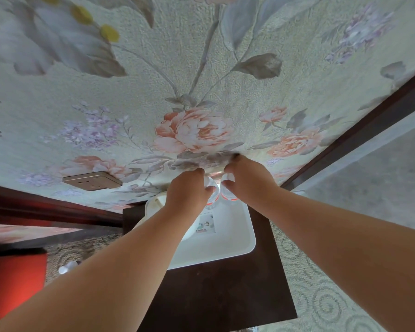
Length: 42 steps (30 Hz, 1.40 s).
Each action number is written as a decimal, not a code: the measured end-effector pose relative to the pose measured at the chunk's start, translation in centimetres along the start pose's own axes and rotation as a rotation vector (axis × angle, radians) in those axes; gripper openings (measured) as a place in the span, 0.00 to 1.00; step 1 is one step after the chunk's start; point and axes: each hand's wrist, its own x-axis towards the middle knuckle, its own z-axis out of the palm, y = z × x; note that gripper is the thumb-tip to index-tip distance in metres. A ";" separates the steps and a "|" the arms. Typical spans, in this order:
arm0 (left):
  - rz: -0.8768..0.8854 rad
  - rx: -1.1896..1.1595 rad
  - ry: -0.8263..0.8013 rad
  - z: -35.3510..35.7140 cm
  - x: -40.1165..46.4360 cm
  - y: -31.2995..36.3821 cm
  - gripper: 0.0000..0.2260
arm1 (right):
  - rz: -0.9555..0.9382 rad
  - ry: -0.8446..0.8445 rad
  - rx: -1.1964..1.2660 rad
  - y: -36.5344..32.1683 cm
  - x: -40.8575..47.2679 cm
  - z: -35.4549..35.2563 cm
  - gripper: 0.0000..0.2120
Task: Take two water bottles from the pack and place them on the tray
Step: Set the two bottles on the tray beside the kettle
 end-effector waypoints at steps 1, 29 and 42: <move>0.000 0.003 -0.003 0.0 -0.2 -0.1 0.18 | 0.024 0.011 -0.014 0.0 0.0 0.0 0.21; 0.113 0.015 -0.063 -0.7 1.5 0.6 0.16 | 0.138 -0.001 -0.077 -0.1 1.0 0.6 0.17; 0.059 -0.058 -0.035 -0.4 0.2 0.2 0.23 | 0.120 -0.017 -0.122 -0.6 0.3 1.0 0.25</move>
